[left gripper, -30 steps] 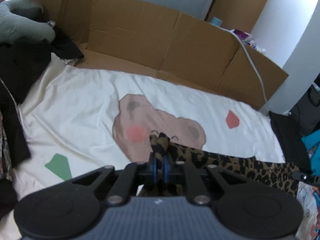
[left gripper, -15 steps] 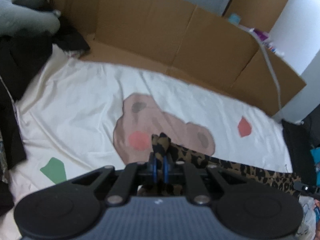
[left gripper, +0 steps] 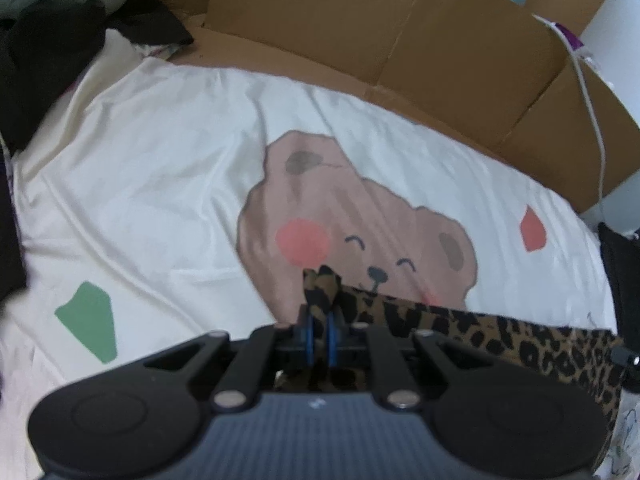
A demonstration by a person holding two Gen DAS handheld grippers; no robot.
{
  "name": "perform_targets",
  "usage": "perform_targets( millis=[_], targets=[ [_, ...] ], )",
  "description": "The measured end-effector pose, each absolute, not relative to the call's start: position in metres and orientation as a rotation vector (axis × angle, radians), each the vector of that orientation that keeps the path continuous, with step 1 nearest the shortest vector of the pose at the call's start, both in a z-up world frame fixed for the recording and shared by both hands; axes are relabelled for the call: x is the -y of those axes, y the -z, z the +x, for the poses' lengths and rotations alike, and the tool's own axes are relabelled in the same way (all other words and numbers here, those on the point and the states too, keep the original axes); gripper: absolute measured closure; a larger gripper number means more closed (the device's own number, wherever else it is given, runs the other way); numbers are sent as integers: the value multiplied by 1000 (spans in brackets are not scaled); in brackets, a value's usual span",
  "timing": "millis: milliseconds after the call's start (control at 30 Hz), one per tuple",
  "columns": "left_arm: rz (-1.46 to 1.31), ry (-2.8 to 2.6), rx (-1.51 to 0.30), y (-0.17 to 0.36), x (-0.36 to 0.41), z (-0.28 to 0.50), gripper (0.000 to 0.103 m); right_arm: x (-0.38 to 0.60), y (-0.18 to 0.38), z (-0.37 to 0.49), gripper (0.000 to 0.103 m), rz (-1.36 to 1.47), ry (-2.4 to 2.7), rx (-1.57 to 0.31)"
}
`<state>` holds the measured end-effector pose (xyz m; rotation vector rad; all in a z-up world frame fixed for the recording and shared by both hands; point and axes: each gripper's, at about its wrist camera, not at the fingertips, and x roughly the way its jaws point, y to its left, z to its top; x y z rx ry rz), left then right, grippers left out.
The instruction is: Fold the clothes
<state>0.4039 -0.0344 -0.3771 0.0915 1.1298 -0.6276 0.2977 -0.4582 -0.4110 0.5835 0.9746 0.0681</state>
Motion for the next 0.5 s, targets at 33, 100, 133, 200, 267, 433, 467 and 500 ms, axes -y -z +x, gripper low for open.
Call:
perform_targets(
  millis=[33,100,133,200,267,433,467,500],
  targets=[
    [99,626,-1133,379,35,404,95,458,412,299,100,583,-68,-976],
    [127,625,-1138,383,38,401,94,458,413,303,99,583,-66,-979],
    [142,624,-1139,384,39,400,93,458,413,304,99,582,-66,-980],
    [171,618,-1121,380,41,397,88,458,415,308,97,582,-65,-983],
    [201,609,-1089,371,42,394,87,459,414,309,94,585,-60,-978],
    [233,633,-982,341,46,378,87,472,396,292,81,562,-23,-883],
    [227,645,-974,337,48,374,88,473,393,290,81,555,-22,-873],
    [215,667,-977,334,51,370,88,473,390,289,81,547,-29,-866]
  ],
)
